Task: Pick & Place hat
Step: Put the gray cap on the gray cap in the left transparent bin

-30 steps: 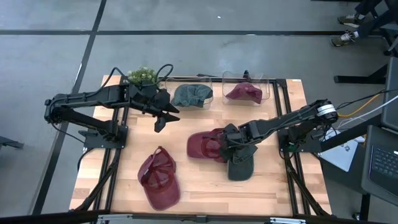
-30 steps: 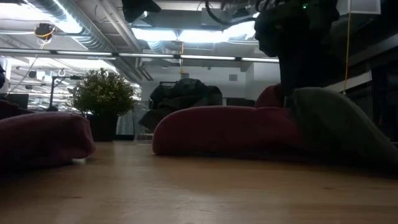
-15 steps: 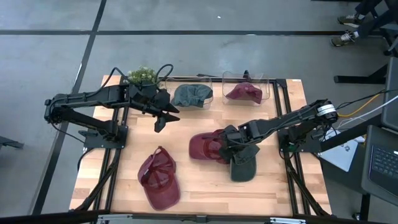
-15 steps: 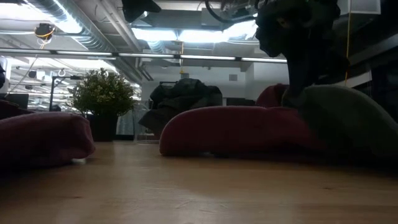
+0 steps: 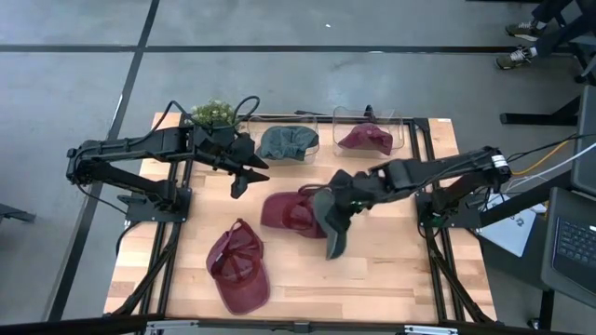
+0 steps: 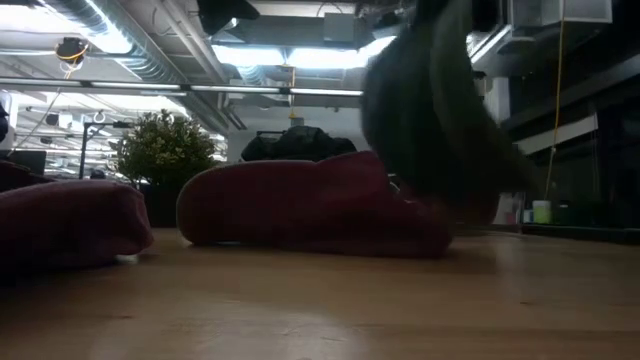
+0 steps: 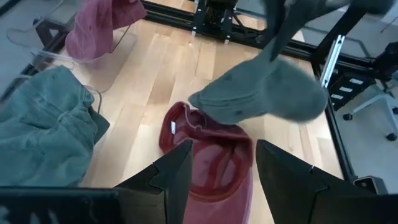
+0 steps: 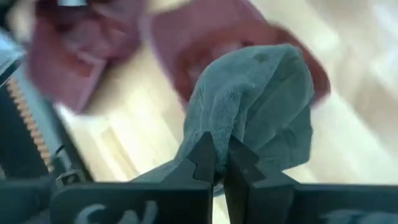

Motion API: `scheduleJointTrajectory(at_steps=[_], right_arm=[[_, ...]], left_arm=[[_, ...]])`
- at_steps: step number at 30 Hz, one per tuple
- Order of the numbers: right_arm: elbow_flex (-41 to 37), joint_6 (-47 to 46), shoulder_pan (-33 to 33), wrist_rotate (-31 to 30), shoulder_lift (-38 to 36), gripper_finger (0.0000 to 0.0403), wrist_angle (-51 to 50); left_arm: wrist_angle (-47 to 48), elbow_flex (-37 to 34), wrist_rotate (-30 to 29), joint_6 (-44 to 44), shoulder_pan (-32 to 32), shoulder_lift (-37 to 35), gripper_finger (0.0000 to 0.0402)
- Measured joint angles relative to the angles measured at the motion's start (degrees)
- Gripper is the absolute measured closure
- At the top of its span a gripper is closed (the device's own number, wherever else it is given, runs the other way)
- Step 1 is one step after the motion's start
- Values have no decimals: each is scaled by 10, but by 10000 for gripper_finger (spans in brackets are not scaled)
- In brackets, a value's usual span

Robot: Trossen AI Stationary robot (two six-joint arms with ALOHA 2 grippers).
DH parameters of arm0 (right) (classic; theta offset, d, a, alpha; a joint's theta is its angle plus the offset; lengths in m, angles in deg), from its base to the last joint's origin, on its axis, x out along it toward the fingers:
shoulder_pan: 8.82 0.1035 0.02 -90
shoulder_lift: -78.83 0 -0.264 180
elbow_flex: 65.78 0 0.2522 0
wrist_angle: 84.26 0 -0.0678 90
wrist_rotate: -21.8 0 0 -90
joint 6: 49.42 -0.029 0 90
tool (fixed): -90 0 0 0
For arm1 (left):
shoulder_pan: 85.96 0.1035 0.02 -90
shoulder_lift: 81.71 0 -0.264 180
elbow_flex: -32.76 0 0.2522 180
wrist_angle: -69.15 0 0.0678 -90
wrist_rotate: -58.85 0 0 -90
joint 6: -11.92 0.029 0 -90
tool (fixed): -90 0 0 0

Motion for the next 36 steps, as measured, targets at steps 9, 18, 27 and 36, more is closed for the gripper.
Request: scheduleJointTrajectory(at_steps=[9, 18, 27, 36], right_arm=[[157, 311, -5, 14, -1, 391, -1], [259, 457, -61, 71, -1, 391, -12], [256, 547, -123, 146, 0, 391, -11], [255, 559, -157, 208, 9, 391, 4]], left_arm=[[-114, 0, 20, 134, -9, 0, 231], [-222, 0, -3, 351, -34, -3, 231], [-243, 0, -106, 338, -19, -3, 219], [-215, 0, -37, 283, 19, 9, 183]])
